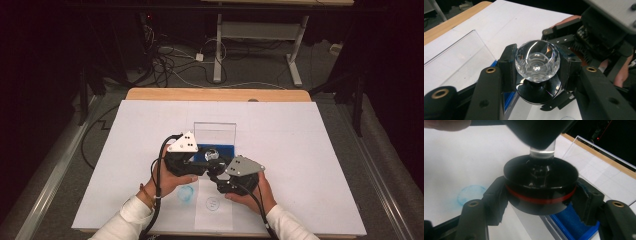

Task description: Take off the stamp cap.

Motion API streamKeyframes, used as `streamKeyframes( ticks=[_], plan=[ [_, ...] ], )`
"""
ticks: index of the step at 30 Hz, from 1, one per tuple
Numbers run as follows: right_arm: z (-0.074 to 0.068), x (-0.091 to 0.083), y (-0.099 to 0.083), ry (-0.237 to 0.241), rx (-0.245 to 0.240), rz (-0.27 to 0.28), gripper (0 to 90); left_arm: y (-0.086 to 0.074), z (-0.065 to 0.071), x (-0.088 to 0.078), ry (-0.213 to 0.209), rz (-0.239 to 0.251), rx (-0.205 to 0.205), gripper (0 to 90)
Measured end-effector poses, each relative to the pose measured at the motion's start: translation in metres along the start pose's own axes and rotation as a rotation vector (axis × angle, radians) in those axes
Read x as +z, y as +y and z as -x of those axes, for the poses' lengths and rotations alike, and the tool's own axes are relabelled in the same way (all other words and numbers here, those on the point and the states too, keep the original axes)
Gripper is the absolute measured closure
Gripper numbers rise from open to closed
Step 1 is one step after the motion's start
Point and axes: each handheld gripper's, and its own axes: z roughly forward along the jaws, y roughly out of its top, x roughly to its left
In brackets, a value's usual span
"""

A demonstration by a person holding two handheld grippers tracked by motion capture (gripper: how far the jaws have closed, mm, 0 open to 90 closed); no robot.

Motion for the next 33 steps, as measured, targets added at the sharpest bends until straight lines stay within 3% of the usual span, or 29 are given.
streamKeyframes(
  ticks=[8,17,24,33],
  plan=[
    [-0.0004,0.0,-0.0012,0.021,0.016,0.011,38.0,-0.0021,-0.0008,0.0002,-0.008,0.003,-0.008,54.3],
    [-0.0016,-0.003,0.0001,0.016,-0.017,-0.013,38.4,-0.0031,-0.0014,-0.0015,-0.021,0.005,-0.008,54.3],
    [-0.0012,-0.0037,-0.0003,0.03,-0.013,0.004,38.1,-0.0033,-0.0009,-0.0029,-0.025,0.01,-0.013,54.3],
    [-0.0027,-0.0018,-0.0017,0.046,-0.014,-0.012,37.9,-0.0038,-0.0002,-0.0012,-0.028,-0.001,-0.004,54.3]
  ],
)
